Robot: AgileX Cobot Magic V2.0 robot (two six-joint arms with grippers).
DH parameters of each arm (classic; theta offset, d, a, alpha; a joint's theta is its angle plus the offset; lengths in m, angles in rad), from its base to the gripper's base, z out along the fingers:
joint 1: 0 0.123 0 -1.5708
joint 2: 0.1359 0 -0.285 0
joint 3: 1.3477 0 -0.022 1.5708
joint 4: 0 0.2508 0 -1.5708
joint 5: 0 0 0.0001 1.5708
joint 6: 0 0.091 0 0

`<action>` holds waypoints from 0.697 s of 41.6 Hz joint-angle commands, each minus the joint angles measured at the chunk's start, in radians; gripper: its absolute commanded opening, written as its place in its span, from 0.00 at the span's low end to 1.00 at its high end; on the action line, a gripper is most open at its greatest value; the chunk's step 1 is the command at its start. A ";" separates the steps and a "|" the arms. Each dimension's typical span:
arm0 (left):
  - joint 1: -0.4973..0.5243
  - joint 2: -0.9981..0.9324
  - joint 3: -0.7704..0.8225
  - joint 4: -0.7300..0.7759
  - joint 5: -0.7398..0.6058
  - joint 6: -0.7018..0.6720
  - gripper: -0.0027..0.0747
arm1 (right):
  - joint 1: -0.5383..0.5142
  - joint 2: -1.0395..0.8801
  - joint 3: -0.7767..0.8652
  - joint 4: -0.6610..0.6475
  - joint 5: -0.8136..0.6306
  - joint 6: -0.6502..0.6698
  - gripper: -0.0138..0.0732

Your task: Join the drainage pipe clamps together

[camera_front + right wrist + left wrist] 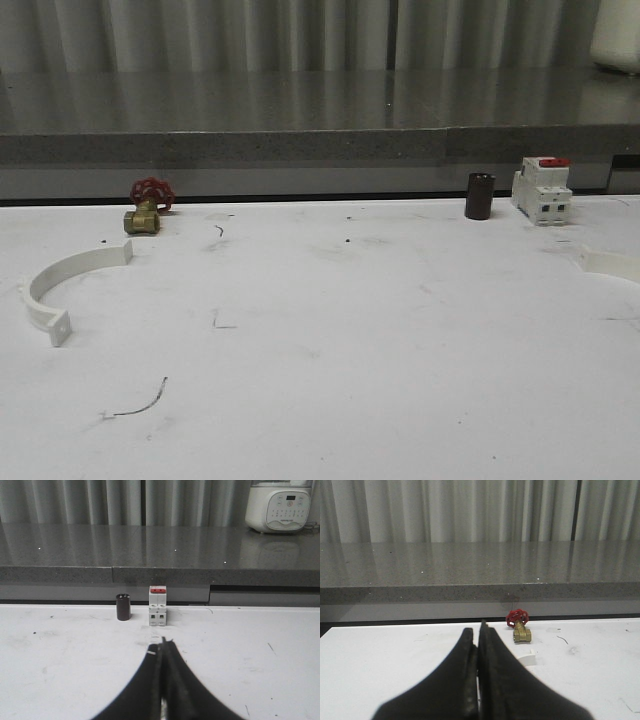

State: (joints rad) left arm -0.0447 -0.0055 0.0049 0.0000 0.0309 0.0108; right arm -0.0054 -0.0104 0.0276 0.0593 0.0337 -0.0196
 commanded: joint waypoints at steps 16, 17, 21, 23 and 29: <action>-0.002 0.016 -0.327 -0.016 0.019 -0.011 0.01 | -0.007 -0.003 -0.349 0.067 0.154 -0.003 0.02; -0.002 0.027 -0.360 -0.016 0.034 -0.011 0.01 | -0.007 0.004 -0.374 0.066 0.170 -0.003 0.02; -0.002 0.098 -0.485 -0.016 0.141 -0.011 0.01 | -0.007 0.058 -0.458 0.061 0.213 -0.004 0.02; -0.002 0.143 -0.558 -0.016 0.213 -0.011 0.01 | -0.007 0.096 -0.503 0.061 0.226 -0.004 0.02; -0.002 0.313 -0.729 -0.013 0.393 -0.011 0.01 | -0.007 0.250 -0.624 0.061 0.302 -0.004 0.02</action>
State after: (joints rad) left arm -0.0447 0.2385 -0.6524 -0.0069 0.4287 0.0108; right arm -0.0054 0.1730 -0.5342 0.1252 0.3739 -0.0196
